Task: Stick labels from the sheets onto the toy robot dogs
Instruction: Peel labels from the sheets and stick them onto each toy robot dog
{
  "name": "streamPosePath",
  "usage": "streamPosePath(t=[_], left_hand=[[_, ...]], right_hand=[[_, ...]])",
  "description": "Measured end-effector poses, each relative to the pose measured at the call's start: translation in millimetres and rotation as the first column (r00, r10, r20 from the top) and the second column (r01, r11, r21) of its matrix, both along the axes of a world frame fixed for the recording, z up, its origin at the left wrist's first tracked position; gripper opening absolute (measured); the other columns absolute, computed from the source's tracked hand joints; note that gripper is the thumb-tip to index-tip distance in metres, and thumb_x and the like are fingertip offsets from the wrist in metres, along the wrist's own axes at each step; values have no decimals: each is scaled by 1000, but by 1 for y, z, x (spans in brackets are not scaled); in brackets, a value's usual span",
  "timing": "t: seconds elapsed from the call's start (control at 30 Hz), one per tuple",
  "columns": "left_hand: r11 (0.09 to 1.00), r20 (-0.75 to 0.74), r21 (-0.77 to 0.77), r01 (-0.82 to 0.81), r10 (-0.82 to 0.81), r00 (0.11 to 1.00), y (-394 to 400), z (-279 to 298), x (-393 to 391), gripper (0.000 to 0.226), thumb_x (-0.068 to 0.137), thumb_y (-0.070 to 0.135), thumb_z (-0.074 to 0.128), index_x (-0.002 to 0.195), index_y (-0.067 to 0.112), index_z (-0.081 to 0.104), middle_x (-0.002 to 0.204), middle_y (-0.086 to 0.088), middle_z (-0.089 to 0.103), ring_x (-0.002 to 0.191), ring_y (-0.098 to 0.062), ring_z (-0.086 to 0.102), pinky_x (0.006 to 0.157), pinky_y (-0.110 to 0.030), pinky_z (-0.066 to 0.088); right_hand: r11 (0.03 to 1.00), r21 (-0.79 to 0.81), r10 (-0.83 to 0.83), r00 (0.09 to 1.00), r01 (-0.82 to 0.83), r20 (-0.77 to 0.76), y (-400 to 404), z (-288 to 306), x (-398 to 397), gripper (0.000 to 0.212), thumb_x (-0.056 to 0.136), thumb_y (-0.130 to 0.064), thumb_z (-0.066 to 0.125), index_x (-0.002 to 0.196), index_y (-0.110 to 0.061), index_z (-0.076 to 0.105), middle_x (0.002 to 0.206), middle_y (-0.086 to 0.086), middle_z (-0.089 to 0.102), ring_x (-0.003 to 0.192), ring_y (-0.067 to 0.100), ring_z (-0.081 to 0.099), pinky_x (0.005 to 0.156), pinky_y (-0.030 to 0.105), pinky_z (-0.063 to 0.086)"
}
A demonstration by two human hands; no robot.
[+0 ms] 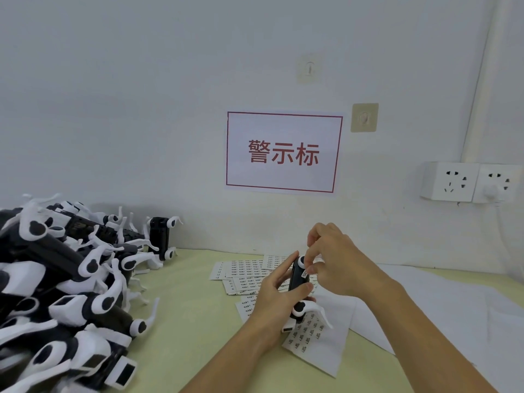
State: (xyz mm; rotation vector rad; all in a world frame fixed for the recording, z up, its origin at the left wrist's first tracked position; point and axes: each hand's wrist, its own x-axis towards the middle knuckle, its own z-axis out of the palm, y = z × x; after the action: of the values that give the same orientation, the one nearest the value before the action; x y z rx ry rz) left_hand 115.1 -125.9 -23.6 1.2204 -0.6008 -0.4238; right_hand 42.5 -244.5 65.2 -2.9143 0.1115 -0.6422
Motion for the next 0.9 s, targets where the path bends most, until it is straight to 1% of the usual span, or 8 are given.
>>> streamPosePath(t=[0.1, 0.23, 0.43, 0.57, 0.7, 0.8, 0.83, 0.9], left_hand=[[1000, 4, -3, -4, 4, 1000, 0, -1, 1, 64, 81, 4, 77, 123, 51, 64, 121, 10, 70, 108, -30, 69, 103, -47, 50], [1000, 15, -4, -5, 5, 1000, -1, -2, 1, 64, 81, 4, 78, 125, 49, 64, 123, 10, 69, 113, -29, 67, 104, -46, 49], [1000, 38, -8, -2, 3, 999, -1, -2, 2, 64, 82, 4, 76, 129, 45, 62, 123, 10, 68, 109, -21, 69, 100, -38, 53], [1000, 49, -9, 6, -5, 999, -2, -3, 2, 63, 83, 6, 76, 132, 43, 61, 123, 12, 69, 107, -28, 70, 102, -42, 52], [1000, 49, -18, 9, -8, 999, -2, -4, 3, 62, 84, 6, 76, 132, 43, 61, 125, 11, 68, 102, -28, 72, 100, -42, 53], [1000, 44, -23, 19, -18, 999, -3, -5, 3, 61, 85, 8, 75, 133, 43, 60, 123, 14, 69, 94, -29, 74, 93, -35, 56], [1000, 44, -23, 18, -17, 999, -2, -5, 3, 59, 86, 9, 75, 133, 42, 60, 123, 14, 69, 94, -29, 74, 93, -35, 56], [1000, 43, -23, 7, -6, 999, -2, -4, 2, 56, 88, 13, 75, 133, 43, 60, 124, 13, 68, 98, -29, 73, 97, -39, 54]], right_hand=[[1000, -31, 6, 1000, -5, 22, 2, 0, -1, 11, 86, -16, 70, 87, -25, 77, 102, -13, 43, 103, 9, 37, 95, 32, 39], [995, -97, 4, 1000, -2, 23, 6, 1, -1, 11, 84, -16, 71, 85, -25, 77, 100, -15, 41, 104, 9, 37, 95, 30, 37], [990, -141, -10, 999, 15, 38, 11, 3, -1, 14, 84, -13, 69, 87, -25, 76, 100, -14, 41, 103, 10, 37, 88, 26, 35], [982, -185, -21, 999, 29, 46, 13, 5, -2, 15, 83, -12, 70, 89, -25, 77, 95, -14, 40, 98, 11, 35, 80, 24, 28], [981, -192, -25, 999, 33, 47, 15, 6, -2, 15, 83, -13, 69, 89, -25, 77, 93, -14, 41, 96, 10, 35, 80, 25, 31], [980, -195, -31, 998, 42, 55, 15, 6, -2, 14, 84, -14, 69, 89, -25, 77, 92, -14, 42, 97, 11, 37, 79, 25, 31], [979, -199, -36, 998, 47, 58, 15, 5, -2, 14, 84, -15, 69, 90, -25, 77, 92, -14, 43, 98, 11, 38, 79, 25, 30], [977, -207, -45, 997, 57, 61, 15, 5, -2, 14, 84, -16, 68, 90, -25, 77, 92, -14, 44, 99, 12, 40, 78, 25, 30]])
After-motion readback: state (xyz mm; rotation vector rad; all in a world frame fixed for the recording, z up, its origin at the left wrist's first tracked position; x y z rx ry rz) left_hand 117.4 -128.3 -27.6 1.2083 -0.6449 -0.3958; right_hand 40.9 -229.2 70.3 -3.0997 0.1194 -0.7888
